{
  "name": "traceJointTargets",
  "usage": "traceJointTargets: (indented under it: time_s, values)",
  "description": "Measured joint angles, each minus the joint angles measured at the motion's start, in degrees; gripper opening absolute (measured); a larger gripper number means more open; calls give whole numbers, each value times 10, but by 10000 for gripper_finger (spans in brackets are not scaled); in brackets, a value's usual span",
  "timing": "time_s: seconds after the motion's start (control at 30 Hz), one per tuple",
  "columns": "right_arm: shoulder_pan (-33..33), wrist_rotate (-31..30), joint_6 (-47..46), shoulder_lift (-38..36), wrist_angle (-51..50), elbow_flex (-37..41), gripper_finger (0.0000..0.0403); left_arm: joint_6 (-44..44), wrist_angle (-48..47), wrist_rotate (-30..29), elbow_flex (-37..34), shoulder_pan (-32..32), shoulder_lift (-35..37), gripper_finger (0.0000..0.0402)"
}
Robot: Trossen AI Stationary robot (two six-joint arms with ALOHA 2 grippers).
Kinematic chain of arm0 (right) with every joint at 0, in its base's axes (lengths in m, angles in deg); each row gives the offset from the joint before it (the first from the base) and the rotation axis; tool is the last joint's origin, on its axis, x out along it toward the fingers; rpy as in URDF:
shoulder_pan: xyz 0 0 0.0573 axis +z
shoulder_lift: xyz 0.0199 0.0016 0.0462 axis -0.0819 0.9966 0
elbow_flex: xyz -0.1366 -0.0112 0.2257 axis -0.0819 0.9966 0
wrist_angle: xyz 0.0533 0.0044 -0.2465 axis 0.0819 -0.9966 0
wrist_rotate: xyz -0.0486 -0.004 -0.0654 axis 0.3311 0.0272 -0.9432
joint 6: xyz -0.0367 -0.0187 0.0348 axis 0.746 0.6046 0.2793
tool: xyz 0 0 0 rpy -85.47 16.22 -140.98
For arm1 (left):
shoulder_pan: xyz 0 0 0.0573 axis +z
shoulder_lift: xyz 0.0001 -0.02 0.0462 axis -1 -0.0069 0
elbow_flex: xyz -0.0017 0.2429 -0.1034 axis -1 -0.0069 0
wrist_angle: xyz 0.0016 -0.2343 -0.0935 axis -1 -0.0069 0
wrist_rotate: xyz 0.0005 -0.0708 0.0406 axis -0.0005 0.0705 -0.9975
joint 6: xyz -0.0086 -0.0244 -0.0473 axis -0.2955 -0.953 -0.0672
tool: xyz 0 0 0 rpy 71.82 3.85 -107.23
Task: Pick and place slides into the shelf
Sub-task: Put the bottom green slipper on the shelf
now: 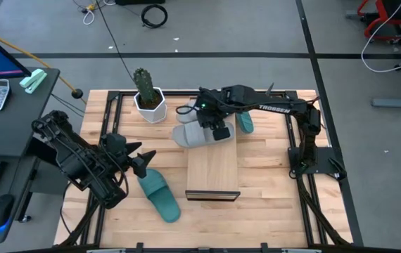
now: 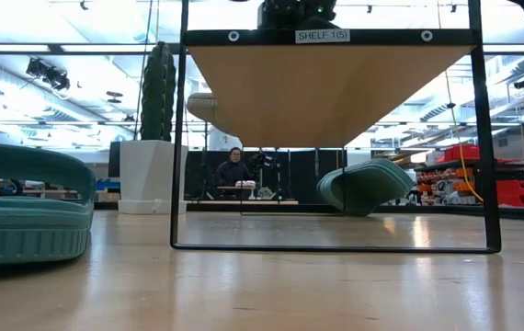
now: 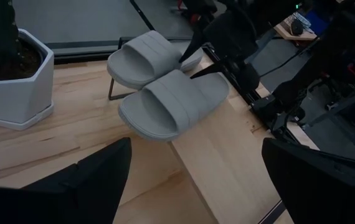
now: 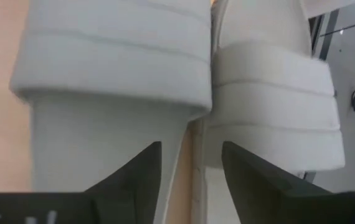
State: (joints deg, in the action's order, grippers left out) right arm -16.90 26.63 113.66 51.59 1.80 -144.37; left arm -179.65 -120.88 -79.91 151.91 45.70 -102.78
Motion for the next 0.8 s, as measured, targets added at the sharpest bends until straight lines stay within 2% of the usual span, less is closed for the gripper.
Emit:
traceJointTargets:
  time_s: [0.37, 0.63, 0.8]
  values:
    - [1, -1, 2, 0, -19, 0, 166, 0, 0, 0, 0, 0, 0, 366]
    - [-14, -26, 4, 0, -6, 0, 165, -1, 0, 0, 0, 0, 0, 366]
    - [-16, -33, -2, -2, -33, 0, 160, -1, 0, 0, 0, 0, 0, 366]
